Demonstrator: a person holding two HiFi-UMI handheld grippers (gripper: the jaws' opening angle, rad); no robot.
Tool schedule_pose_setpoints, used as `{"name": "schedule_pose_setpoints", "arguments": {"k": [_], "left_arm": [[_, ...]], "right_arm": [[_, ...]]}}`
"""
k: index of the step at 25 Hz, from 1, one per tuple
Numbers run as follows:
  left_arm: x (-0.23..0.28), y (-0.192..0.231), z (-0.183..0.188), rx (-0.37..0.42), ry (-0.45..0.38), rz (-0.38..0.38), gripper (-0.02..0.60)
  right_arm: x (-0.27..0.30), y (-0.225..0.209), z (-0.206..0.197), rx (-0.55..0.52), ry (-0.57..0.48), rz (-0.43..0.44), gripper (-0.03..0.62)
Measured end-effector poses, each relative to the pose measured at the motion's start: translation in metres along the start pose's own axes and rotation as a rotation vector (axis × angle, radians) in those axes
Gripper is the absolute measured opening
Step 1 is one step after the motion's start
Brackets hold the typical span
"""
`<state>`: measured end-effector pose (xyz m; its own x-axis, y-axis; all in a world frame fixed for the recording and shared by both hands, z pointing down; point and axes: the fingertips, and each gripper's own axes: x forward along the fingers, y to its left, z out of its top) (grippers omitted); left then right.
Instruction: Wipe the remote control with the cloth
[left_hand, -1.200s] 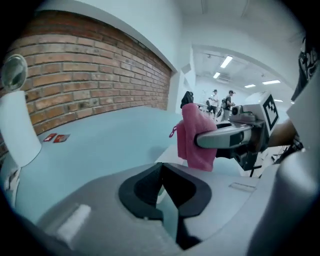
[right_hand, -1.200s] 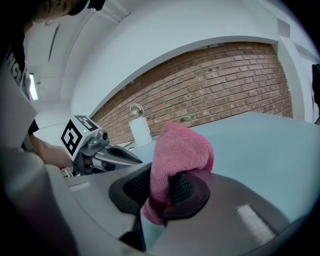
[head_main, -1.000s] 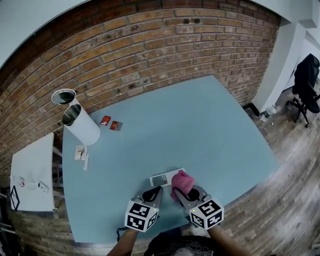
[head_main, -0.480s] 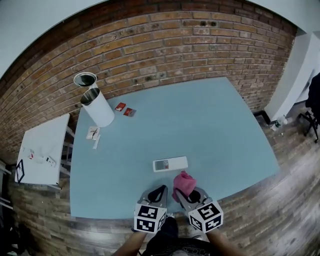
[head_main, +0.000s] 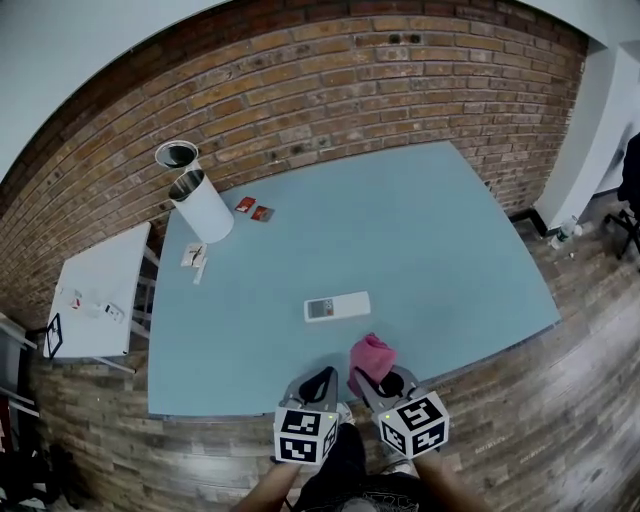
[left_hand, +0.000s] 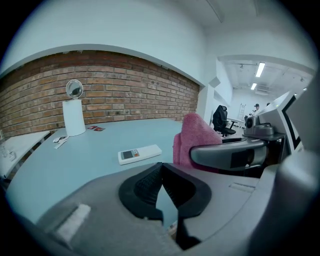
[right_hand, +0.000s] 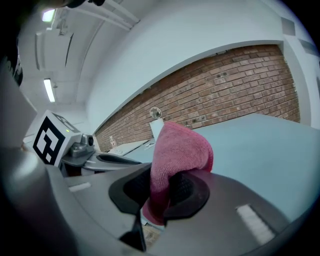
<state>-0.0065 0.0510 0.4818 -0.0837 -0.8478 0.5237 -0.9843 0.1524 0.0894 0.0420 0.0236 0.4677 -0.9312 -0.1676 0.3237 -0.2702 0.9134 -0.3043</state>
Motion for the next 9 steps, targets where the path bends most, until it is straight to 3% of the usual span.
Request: {"name": "schedule_pose_setpoints", "arguments": {"k": [9], "left_arm": [[-0.01,-0.015,-0.008,-0.004,0.014,0.014,-0.006]], "right_arm": [[-0.017,0.002,-0.006,0.015,-0.007,0.02,0.064]]}}
